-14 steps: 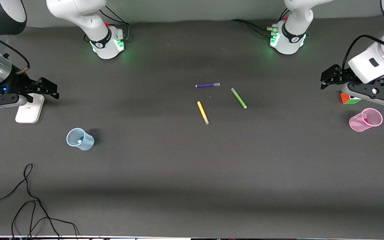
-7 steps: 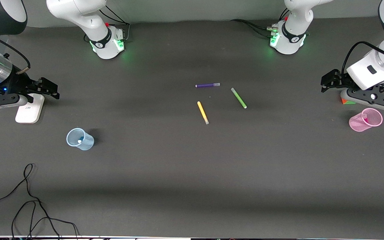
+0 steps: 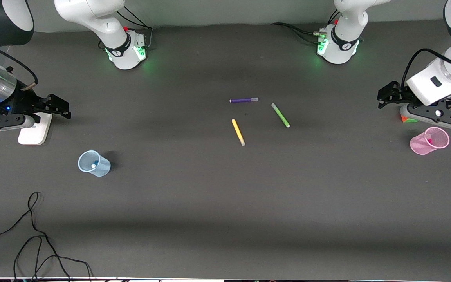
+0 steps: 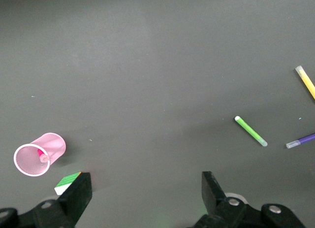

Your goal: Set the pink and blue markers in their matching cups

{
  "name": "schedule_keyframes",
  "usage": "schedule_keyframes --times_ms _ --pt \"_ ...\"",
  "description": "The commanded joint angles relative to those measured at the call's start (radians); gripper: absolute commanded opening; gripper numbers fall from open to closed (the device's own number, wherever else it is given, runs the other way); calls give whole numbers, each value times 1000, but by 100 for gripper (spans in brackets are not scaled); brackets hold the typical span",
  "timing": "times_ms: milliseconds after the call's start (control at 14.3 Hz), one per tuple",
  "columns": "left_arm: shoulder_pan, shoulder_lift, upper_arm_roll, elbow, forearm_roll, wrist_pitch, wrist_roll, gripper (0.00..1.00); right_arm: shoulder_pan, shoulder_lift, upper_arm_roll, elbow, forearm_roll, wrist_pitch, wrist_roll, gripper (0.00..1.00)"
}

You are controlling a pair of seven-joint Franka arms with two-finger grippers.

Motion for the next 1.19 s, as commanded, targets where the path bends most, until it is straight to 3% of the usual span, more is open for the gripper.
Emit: schedule_keyframes --times_ms 0,210,420,700,840,1120 --pt "8 0 3 15 16 -44 -23 99 4 27 -4 34 8 -4 -2 100" --pt "-43 -3 48 17 16 -49 -27 99 4 24 -6 37 10 -9 1 100" --pt "-236 -3 248 17 16 -49 -29 99 4 24 -9 42 27 -10 2 100" --pt "-380 -11 373 15 23 -49 -73 99 4 5 -9 45 53 -25 19 100" --pt "-393 -7 375 15 28 -50 -102 99 6 5 -8 74 53 -88 39 100" --pt "-396 0 375 18 28 -61 -124 99 4 22 -8 101 53 -90 39 100"
